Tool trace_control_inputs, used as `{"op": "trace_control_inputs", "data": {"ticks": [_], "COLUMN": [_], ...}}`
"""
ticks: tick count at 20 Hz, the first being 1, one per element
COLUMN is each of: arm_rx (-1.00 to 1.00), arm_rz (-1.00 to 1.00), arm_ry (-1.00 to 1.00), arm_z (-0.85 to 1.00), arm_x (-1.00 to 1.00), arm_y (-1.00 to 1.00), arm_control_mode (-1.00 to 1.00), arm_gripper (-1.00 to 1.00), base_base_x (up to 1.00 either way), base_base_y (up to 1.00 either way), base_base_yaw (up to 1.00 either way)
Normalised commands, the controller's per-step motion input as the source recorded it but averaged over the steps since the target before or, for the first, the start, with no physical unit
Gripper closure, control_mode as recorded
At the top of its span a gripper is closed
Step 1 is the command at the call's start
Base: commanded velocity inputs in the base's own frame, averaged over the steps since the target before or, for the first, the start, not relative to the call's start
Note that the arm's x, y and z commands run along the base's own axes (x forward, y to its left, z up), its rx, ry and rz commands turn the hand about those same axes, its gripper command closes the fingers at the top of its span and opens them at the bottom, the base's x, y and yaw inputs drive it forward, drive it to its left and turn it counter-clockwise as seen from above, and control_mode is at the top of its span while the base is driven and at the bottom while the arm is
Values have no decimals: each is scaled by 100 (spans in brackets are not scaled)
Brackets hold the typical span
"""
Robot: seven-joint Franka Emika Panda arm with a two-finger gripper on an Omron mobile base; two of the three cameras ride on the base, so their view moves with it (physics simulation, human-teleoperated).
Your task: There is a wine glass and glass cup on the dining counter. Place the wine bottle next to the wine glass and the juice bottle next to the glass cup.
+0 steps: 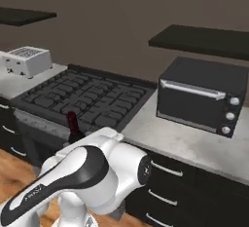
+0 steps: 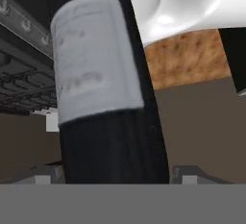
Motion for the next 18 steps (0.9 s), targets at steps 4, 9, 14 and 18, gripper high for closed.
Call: {"op": "trace_control_inputs", "data": {"ticks": [4, 9, 14, 18], "arm_rx": [0, 0, 0, 0], "arm_rz": [0, 0, 0, 0], "arm_ry": [0, 0, 0, 0], "arm_z": [0, 0, 0, 0], "arm_x": [0, 0, 0, 0], "arm_y": [0, 0, 0, 0], "arm_control_mode": [100, 100, 100, 100], "arm_gripper": [100, 100, 100, 100], "base_base_x": [-58, -45, 32, 100], "base_base_y": [72, 58, 15, 0], "base_base_yaw": [91, 93, 79, 54]}}
